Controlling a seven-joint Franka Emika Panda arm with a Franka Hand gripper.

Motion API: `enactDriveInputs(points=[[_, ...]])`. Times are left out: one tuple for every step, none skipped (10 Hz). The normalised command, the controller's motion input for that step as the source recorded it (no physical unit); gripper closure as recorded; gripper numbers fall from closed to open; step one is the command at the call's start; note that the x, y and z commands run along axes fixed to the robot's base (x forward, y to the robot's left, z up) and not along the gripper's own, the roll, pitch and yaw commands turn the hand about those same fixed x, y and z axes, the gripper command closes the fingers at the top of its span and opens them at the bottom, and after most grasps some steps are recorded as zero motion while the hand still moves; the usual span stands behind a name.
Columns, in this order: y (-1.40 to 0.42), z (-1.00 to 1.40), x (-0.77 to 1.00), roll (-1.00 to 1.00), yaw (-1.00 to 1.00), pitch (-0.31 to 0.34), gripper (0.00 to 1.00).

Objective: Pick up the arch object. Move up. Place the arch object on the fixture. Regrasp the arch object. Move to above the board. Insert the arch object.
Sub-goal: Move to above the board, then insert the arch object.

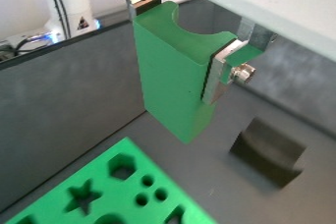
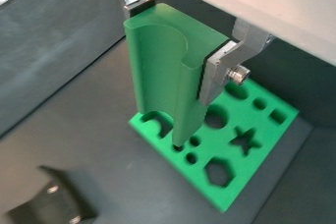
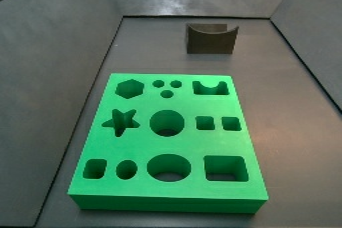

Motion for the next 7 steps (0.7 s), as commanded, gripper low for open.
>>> enactDriveInputs(points=[[-0.01, 0.01, -0.06, -0.54, -0.02, 0.005, 1.0], [0.01, 0.0, -0.04, -0.35, -0.01, -0.006, 1.0], [0.0, -0.02, 0.0, 0.0, 0.0, 0.0, 1.0], [-0.05, 0.0, 0.0, 0.04, 0.0, 0.0, 1.0], [0.0, 0.0, -0.02, 0.0, 0.0, -0.02, 1.0], [0.05, 0.0, -0.29, -0.04, -0.18, -0.139, 1.0], [0.0, -1.0, 0.49, 0.03, 0.1, -0.077, 1.0]])
